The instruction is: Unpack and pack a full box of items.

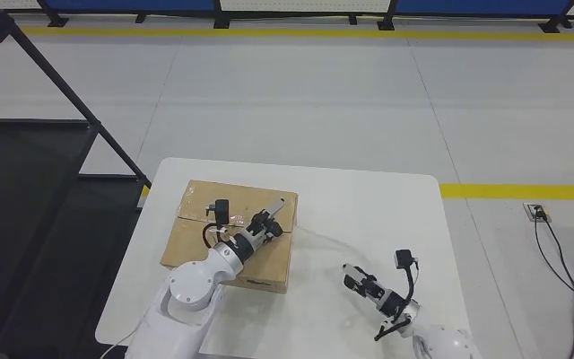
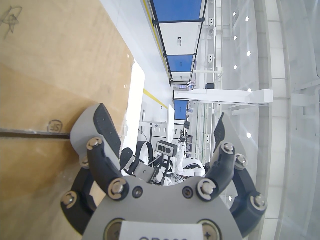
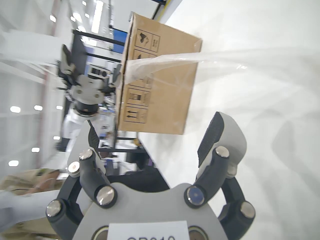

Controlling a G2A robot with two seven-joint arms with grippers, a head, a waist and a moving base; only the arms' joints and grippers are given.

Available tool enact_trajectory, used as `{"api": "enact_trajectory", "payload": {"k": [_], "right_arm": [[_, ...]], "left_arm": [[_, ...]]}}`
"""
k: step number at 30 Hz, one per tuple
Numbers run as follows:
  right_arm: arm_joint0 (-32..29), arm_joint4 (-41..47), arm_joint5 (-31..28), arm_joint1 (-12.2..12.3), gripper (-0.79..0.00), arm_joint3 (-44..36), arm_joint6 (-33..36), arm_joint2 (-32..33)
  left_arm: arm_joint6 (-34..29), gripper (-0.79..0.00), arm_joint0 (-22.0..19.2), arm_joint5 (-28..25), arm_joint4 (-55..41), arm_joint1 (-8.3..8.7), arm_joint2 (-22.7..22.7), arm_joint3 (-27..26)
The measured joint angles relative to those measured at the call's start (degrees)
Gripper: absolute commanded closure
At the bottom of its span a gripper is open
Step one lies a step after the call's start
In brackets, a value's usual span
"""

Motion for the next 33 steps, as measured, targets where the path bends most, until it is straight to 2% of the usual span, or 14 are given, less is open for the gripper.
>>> {"api": "enact_trajectory", "payload": {"k": [2, 11, 15, 17, 24, 28, 33], "right_arm": [[0.2, 4.1, 0.2, 0.0, -0.785, 0.5, 0.3, 0.0], [0.5, 3.6, 1.2, -0.1, -0.785, 0.4, 0.4, -0.8], [5.5, 13.9, 7.3, -0.9, -0.785, 6.3, 1.3, -4.6], [8.2, 16.4, 8.3, -1.4, -0.785, 10.5, 0.3, -6.6], [13.8, 25.6, 0.6, -3.8, -0.785, 22.8, -7.9, -13.0], [14.9, 28.5, -4.8, -4.6, -0.785, 25.8, -10.9, -14.2], [15.8, 28.1, -12.9, -5.2, -0.785, 27.8, -16.2, -14.5]], "left_arm": [[-0.2, -0.785, 0.0, 0.1, 0.1, 0.01, 0.1, 0.1], [-1.0, -0.785, 0.8, 0.1, 0.1, 0.23, -0.6, -0.5], [-0.9, -0.785, 1.4, 0.0, -0.5, 0.34, -1.3, -1.4], [-0.8, -0.785, 1.6, 0.0, -0.7, 0.4, -1.6, -1.8], [-1.0, -0.785, 1.8, 0.2, -1.1, 0.52, -2.1, -2.3], [-1.3, -0.785, 1.6, 0.4, -1.1, 0.54, -2.0, -2.2], [-1.6, -0.785, 1.5, 0.5, -1.2, 0.64, -2.3, -2.3]]}}
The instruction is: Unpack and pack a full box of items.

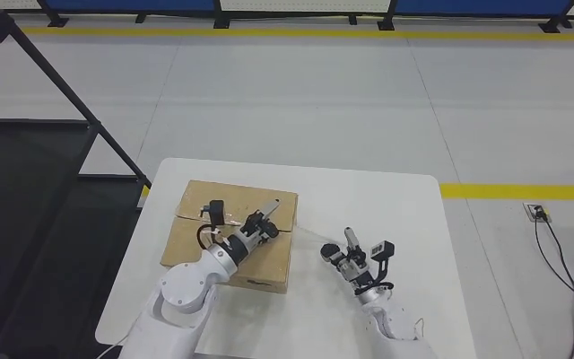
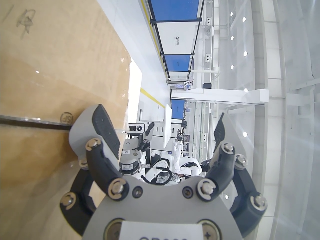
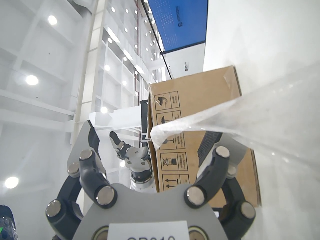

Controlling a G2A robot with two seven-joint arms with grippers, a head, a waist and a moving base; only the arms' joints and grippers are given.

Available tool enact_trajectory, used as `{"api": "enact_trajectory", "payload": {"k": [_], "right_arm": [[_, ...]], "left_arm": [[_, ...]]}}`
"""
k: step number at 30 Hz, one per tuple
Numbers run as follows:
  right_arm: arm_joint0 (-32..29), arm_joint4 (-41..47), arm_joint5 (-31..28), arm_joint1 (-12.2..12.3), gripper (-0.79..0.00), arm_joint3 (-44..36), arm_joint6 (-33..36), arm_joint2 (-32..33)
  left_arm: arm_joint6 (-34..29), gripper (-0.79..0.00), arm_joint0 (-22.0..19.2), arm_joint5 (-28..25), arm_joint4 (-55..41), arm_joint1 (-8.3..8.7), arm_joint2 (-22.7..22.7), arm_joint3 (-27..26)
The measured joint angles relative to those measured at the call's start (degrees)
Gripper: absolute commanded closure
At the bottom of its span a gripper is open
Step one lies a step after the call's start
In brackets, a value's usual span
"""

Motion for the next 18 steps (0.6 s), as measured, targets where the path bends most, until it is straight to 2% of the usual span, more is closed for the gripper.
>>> {"api": "enact_trajectory", "payload": {"k": [3, 6, 18], "right_arm": [[0.1, -1.4, -5.3, -0.4, -0.785, 0.3, -3.9, -0.5], [0.5, -4.3, -8.0, -0.8, -0.785, 0.3, -8.2, -1.2], [0.8, -16.7, -9.4, -1.8, -0.785, -4.1, -23.8, -2.3]], "left_arm": [[-0.3, -0.785, 0.1, -0.1, -0.2, 0.1, -0.4, -0.3], [-0.5, -0.785, 0.6, -0.5, -0.5, 0.21, -1.0, -1.0], [-0.9, -0.785, 5.3, -3.2, -2.6, 1.23, -7.2, -7.3]]}}
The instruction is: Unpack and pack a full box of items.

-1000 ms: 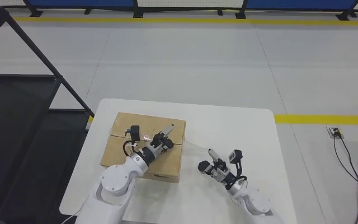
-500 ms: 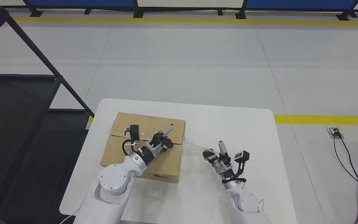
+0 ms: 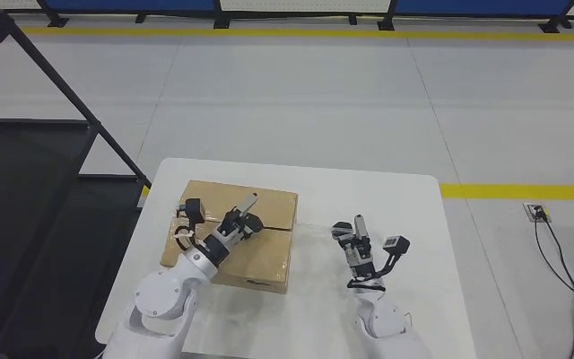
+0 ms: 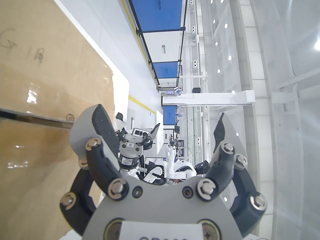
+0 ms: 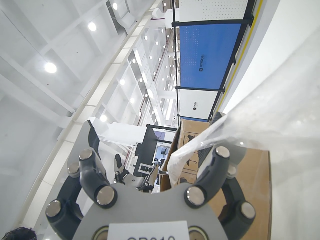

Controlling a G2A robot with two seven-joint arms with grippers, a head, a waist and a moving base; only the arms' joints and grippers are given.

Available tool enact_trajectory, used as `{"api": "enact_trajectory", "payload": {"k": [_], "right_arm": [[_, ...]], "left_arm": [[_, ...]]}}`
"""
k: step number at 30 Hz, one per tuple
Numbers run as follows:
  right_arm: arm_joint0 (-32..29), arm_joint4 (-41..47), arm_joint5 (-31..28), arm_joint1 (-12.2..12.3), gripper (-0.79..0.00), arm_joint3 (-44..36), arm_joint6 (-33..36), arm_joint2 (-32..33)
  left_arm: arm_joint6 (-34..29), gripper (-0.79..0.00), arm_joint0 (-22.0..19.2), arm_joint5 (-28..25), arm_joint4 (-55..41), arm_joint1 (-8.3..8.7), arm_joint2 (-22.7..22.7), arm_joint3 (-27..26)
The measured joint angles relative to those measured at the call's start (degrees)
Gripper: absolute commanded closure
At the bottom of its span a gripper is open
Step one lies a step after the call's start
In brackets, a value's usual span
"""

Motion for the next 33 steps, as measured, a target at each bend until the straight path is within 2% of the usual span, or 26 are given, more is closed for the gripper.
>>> {"api": "enact_trajectory", "payload": {"k": [9, 17, 25, 33], "right_arm": [[-1.1, -3.3, -1.2, -0.2, -0.785, -3.8, -2.1, -0.2], [-2.5, -6.8, 0.4, -0.2, -0.785, -9.6, -3.2, 0.2], [-3.4, -12.1, 8.2, -0.1, -0.785, -17.1, -4.1, -0.2], [-4.0, -23.6, 18.0, -1.3, -0.785, -24.3, -12.0, -5.7]], "left_arm": [[-1.0, -0.785, 6.8, -2.8, -0.3, 1.22, -8.2, -4.5], [-3.3, -0.785, 12.5, -5.4, 1.5, 2.27, -14.5, -5.2], [-1.6, -0.785, 12.2, -5.5, -2.0, 2.59, -17.8, -4.0], [-0.8, -0.785, 15.2, -7.6, -6.2, 2.95, -22.7, -4.6]]}}
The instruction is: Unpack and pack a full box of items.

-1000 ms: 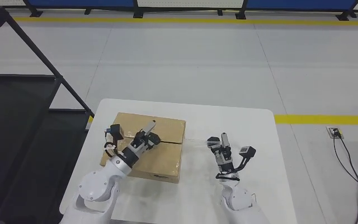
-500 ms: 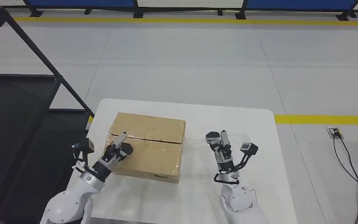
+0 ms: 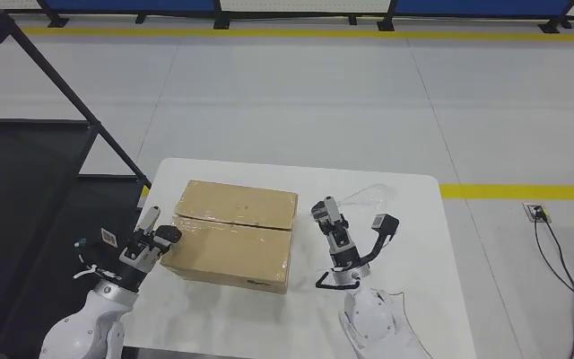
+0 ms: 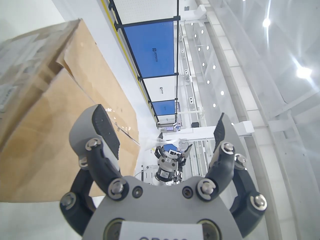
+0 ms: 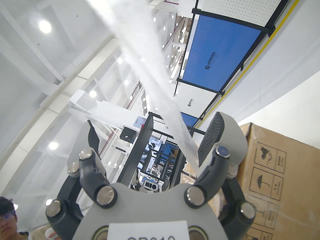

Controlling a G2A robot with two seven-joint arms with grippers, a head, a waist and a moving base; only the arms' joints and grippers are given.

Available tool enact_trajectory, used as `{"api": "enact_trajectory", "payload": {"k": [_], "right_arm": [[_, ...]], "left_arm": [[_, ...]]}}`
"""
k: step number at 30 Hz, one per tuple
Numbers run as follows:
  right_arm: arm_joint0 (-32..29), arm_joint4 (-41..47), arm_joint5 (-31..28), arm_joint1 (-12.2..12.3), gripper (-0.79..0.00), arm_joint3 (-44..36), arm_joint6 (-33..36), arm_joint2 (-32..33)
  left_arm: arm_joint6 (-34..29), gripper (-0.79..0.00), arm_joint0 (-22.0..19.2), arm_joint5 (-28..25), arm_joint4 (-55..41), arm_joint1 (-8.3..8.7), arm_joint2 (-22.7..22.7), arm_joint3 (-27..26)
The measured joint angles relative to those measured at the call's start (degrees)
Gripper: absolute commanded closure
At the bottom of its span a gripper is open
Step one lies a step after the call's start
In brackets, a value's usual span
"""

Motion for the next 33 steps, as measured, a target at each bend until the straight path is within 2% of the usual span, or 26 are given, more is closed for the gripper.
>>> {"api": "enact_trajectory", "payload": {"k": [8, 15, 24, 26, 29, 33], "right_arm": [[0.9, -7.6, 4.4, -1.9, -0.785, -0.3, -8.2, -7.7], [3.1, -12.8, 7.8, -3.6, -0.785, 1.3, -14.3, -12.8], [6.0, -13.8, 9.6, -5.4, -0.785, 4.8, -17.5, -15.2], [5.4, -13.5, 8.0, -5.3, -0.785, 4.8, -17.0, -14.7], [3.1, -11.3, 3.7, -4.5, -0.785, 3.6, -12.7, -12.5], [-1.5, -5.4, -0.6, -2.6, -0.785, -0.1, -0.7, -7.3]], "left_arm": [[0.5, -0.785, 1.1, 0.3, -2.0, 0.16, -1.0, -1.1], [-0.3, -0.785, 1.0, 1.0, -0.6, 0.2, 2.4, -1.9], [0.0, -0.785, -0.8, 2.0, 1.4, 0.32, 5.5, -1.2], [0.4, -0.785, -1.0, 2.3, 1.4, 0.35, 5.4, -0.8], [0.7, -0.785, -0.5, 2.2, 0.5, 0.47, 4.2, -1.0], [-0.6, -0.785, 1.7, 2.3, 2.1, 0.89, 1.7, -2.4]]}}
